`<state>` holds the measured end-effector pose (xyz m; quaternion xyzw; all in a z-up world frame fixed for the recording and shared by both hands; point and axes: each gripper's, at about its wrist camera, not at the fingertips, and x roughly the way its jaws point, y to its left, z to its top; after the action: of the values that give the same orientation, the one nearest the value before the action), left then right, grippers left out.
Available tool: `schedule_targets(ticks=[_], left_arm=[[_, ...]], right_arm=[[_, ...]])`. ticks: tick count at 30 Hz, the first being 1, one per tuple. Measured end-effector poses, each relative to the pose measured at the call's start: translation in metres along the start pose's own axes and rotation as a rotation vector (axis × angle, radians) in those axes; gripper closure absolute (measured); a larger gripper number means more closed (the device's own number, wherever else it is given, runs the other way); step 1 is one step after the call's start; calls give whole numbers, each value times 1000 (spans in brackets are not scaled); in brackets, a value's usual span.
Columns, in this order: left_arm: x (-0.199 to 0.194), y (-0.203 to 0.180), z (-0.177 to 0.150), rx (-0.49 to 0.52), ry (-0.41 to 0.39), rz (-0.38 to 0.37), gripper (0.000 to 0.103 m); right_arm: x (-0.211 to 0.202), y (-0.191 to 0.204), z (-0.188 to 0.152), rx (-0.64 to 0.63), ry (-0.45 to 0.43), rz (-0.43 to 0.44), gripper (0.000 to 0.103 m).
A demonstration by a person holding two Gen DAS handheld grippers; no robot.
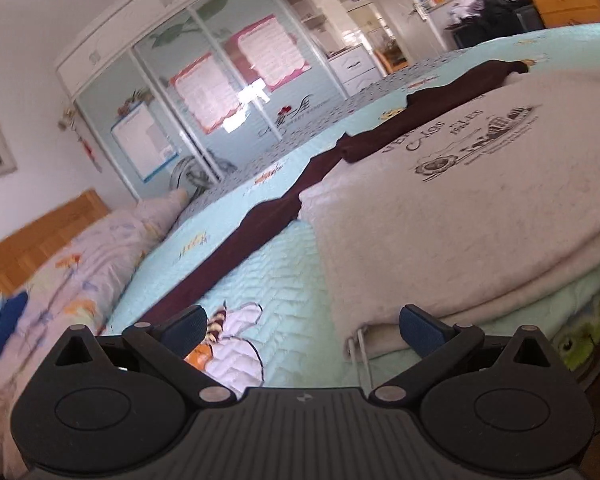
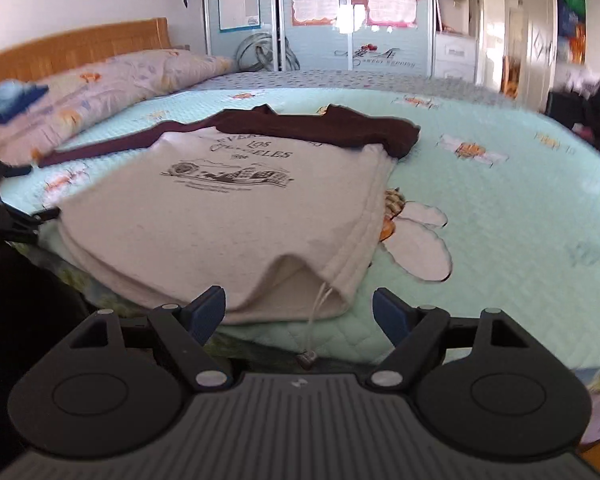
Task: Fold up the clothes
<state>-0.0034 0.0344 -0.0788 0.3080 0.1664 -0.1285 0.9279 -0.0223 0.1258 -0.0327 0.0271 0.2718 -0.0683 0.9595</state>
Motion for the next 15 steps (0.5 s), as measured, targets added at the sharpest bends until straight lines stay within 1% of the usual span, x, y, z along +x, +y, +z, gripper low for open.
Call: schedule_targets(ticks=[2,4,7,11,15], left_arm=[[2,0,2,-14,10,2,1],[3,-3,4,4,20,7,1],[4,-11,6,45,17,29,1],[5,-22,6,109,5,66,1],[6,-24,8,116,8,73,0]], right_arm=[[3,0,1,-25,-17,-67,22],[12,2,1,-72,-1,-114,22],[26,16,-4,-230,7,-176,22],[39,34,-9,-406,-19,-252,22],[53,46,-9,-557,-59,-372,22]])
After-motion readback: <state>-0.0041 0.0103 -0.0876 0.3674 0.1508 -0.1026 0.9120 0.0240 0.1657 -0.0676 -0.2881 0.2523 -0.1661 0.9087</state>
